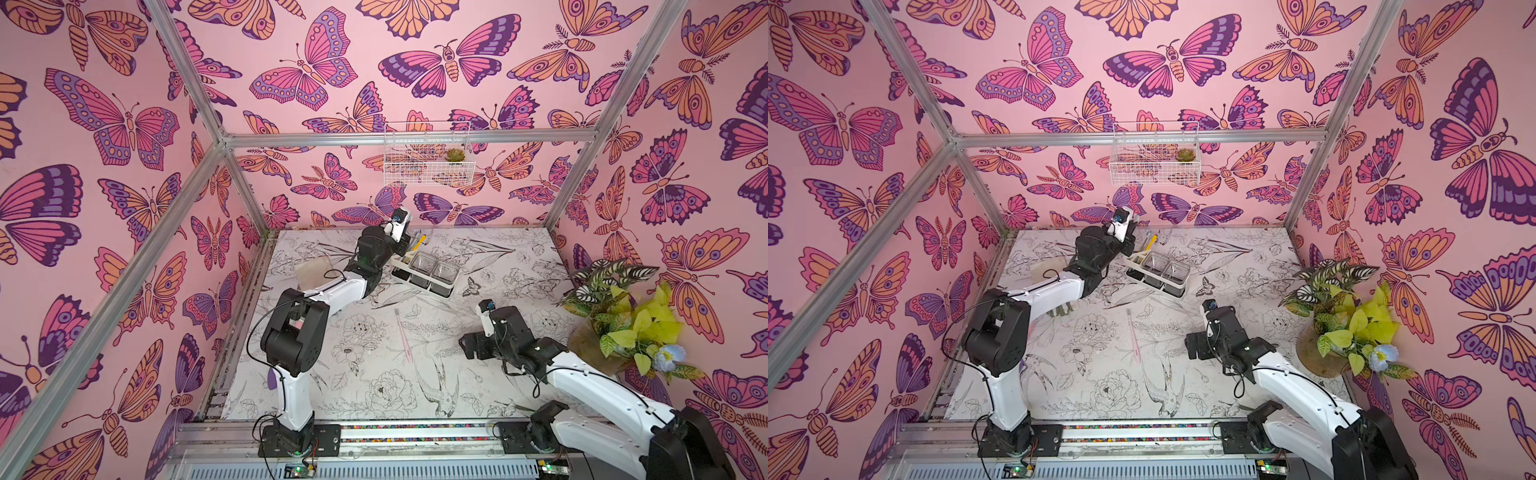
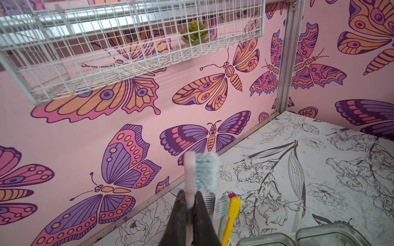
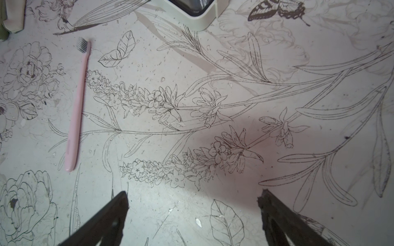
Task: Place the toothbrush into the toothbrush holder
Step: Place the toothbrush in the toothbrush holder.
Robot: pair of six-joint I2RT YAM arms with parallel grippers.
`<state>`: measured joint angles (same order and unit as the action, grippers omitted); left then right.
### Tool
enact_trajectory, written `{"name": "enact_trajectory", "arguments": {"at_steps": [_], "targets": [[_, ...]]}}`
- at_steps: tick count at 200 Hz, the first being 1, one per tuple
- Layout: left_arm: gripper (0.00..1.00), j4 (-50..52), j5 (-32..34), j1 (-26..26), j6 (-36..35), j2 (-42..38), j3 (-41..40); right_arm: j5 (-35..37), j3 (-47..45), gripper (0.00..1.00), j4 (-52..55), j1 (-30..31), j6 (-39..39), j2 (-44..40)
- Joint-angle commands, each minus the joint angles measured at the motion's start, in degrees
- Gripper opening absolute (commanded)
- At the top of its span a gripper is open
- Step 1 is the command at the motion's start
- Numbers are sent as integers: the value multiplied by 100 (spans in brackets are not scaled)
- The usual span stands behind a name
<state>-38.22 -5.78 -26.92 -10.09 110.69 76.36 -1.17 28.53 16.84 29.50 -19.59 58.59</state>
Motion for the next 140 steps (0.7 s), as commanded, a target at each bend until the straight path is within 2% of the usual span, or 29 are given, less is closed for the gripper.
{"name": "enact_trajectory", "arguments": {"at_steps": [1, 78, 140], "targets": [[0, -405, -164, 131, 316, 163, 150, -60, 258, 97, -43, -49, 70, 44], [0, -478, -440, 187, 668, 351, -35, -43, 275, 97, -91, -102, 52, 196], [0, -459, -318, 169, 706, 154, -523, -32, 301, 97, -120, -129, 57, 268]]}}
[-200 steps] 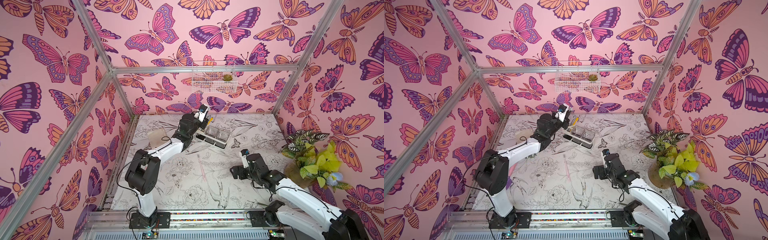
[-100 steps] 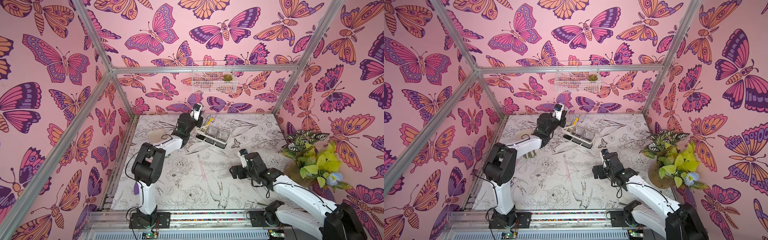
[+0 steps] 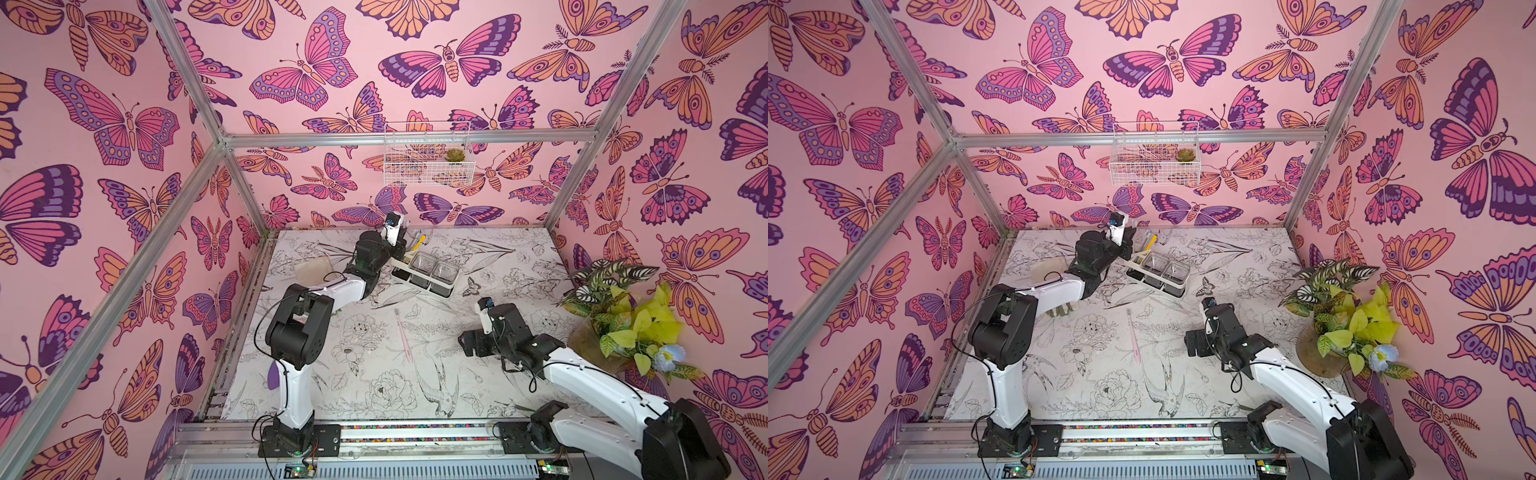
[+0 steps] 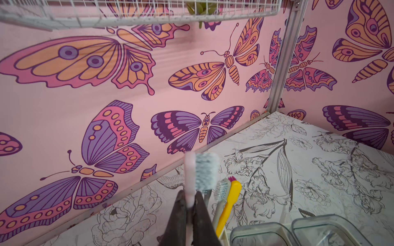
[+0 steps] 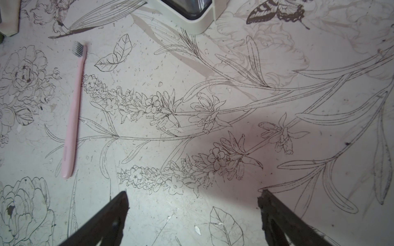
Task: Place the toothbrush into the toothbrush holder
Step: Place the toothbrush in the toothbrush holder.
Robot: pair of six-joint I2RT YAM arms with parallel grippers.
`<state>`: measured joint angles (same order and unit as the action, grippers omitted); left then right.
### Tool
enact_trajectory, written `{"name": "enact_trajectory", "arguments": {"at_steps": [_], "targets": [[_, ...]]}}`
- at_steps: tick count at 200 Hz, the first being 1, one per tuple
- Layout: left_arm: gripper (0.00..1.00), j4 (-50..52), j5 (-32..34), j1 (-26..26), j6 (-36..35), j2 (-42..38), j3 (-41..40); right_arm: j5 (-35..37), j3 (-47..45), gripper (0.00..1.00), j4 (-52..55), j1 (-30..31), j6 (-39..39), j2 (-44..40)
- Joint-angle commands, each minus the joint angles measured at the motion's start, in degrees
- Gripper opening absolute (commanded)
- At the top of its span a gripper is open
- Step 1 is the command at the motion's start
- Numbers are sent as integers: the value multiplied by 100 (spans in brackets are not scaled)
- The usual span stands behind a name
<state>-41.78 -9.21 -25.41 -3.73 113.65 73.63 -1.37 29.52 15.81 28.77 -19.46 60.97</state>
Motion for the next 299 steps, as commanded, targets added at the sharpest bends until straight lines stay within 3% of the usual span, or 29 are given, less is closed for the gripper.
{"name": "enact_trajectory", "arguments": {"at_steps": [1, 187, 299], "targets": [[0, -107, 25, 18, 67, -141, -255, -13, 203, 97, -17, -61, 46, 29], [0, -164, 526, -500, 25, -807, -1478, -39, 194, 97, -6, -82, 22, 29], [0, -693, 710, -500, 106, -580, -1727, -78, 230, 96, -11, -89, 35, 100]]}}
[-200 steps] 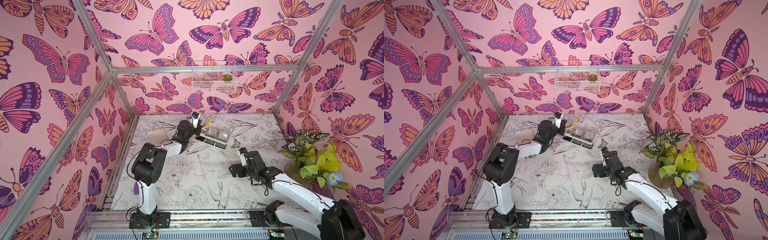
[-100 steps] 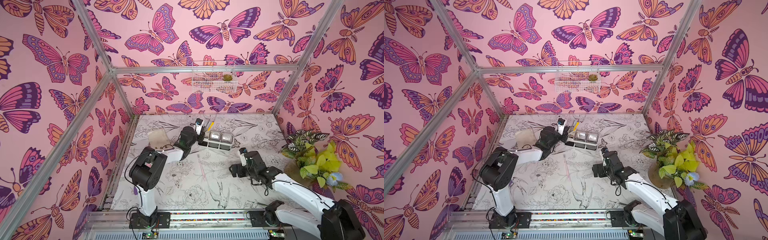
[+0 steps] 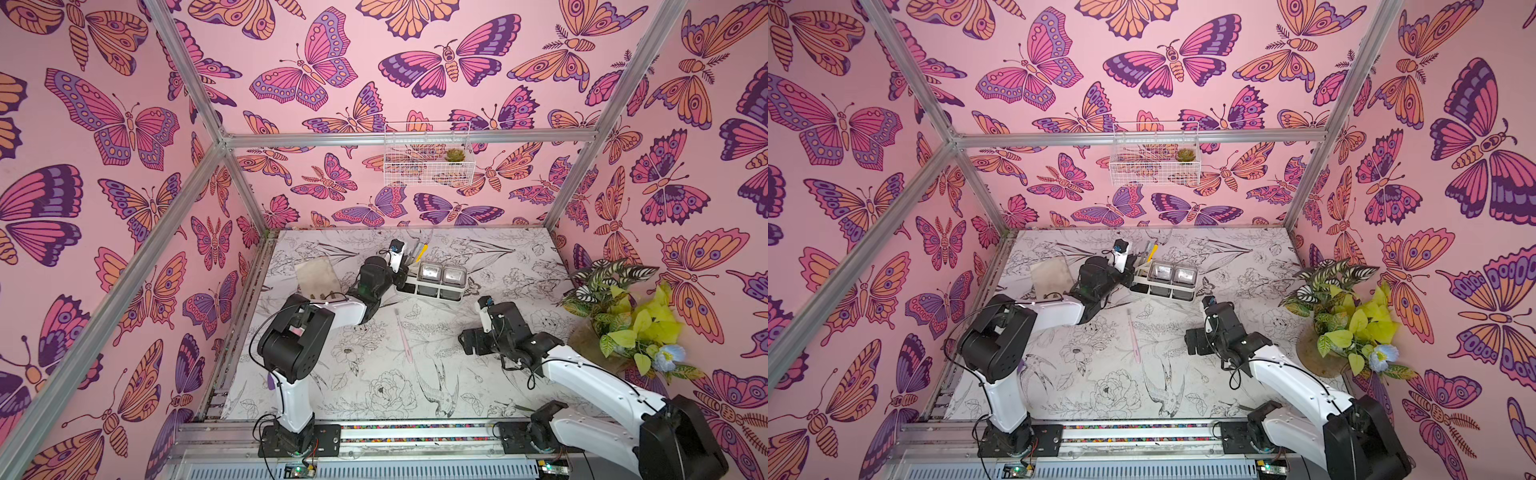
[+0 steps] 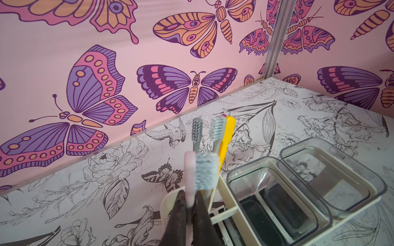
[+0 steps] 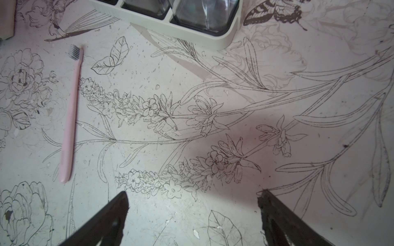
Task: Place the toothbrush into the toothbrush holder
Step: Place the toothbrush in the toothbrush holder.
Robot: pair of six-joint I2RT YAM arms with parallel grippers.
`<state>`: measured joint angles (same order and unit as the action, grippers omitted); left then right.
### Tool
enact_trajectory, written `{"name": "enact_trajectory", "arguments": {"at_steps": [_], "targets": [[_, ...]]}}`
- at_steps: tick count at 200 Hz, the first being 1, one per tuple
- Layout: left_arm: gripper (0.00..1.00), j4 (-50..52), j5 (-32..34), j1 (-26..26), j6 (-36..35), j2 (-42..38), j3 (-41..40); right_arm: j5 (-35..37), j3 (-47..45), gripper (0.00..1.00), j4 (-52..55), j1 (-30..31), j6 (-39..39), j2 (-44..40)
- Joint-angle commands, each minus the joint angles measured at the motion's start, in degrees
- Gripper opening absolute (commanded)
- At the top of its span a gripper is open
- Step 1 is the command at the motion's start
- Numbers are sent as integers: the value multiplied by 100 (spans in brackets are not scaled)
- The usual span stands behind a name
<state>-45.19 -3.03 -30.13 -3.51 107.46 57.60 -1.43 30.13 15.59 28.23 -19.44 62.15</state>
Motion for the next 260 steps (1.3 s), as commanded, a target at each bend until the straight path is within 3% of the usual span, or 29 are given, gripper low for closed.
{"name": "enact_trajectory", "arguments": {"at_steps": [1, 230, 260], "targets": [[0, -360, 96, -28, 85, 38, -126, -74, 164, 96, 13, -31, 35, -18], [0, -595, 136, -28, 162, 418, -302, -69, 184, 97, -21, -45, 39, 112], [13, -578, 143, -37, 108, 408, -303, -53, 186, 97, -23, -46, 37, 113]]}}
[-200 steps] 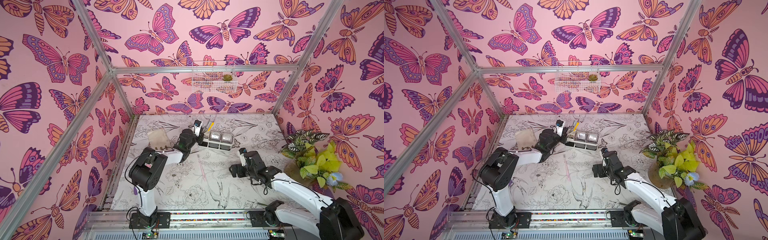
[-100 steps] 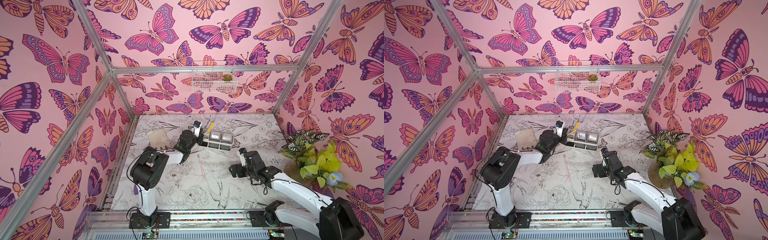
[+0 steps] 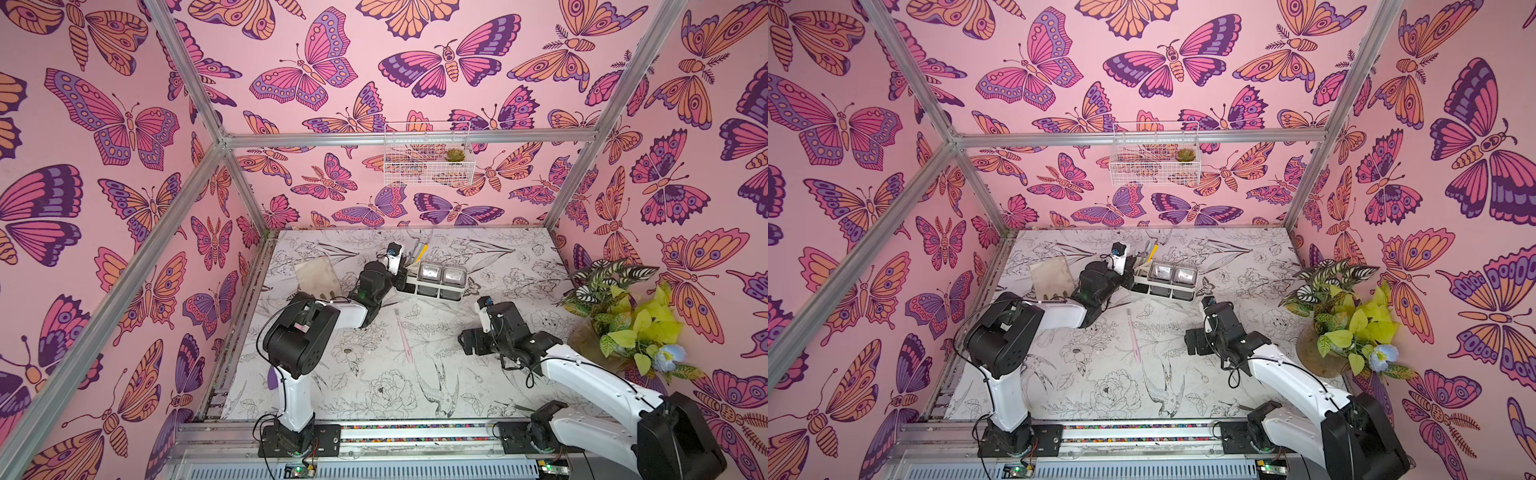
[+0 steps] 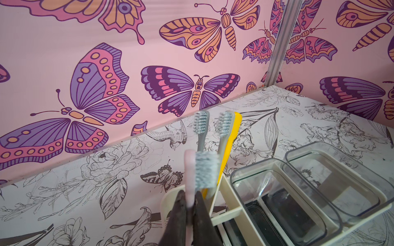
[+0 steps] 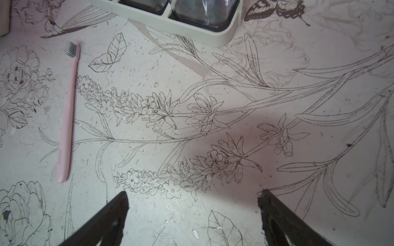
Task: Place the toothbrush into the toothbrush holder
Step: Place the toothbrush in the toothbrush holder.
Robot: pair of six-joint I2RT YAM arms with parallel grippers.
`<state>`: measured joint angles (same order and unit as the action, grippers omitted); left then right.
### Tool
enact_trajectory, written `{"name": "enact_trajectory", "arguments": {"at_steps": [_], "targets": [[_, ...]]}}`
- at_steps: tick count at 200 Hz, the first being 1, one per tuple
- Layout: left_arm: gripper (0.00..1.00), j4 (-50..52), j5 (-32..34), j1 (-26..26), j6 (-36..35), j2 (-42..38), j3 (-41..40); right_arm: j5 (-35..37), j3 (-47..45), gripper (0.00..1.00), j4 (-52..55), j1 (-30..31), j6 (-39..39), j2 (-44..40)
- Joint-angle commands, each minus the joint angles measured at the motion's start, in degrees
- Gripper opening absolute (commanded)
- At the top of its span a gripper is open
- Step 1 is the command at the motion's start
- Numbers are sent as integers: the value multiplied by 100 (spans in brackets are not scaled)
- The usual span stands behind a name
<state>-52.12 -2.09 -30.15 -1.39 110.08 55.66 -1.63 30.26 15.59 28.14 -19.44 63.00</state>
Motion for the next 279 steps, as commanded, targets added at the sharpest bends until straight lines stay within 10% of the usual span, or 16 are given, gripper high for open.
{"name": "enact_trajectory", "arguments": {"at_steps": [1, 279], "targets": [[13, 119, 50, -35, -106, 136, -108, -32, 173, 97, -22, -37, 37, 32], [46, 1545, 492, -489, -556, -1767, -599, -191, 619, 94, 593, -37, 75, 211]]}}
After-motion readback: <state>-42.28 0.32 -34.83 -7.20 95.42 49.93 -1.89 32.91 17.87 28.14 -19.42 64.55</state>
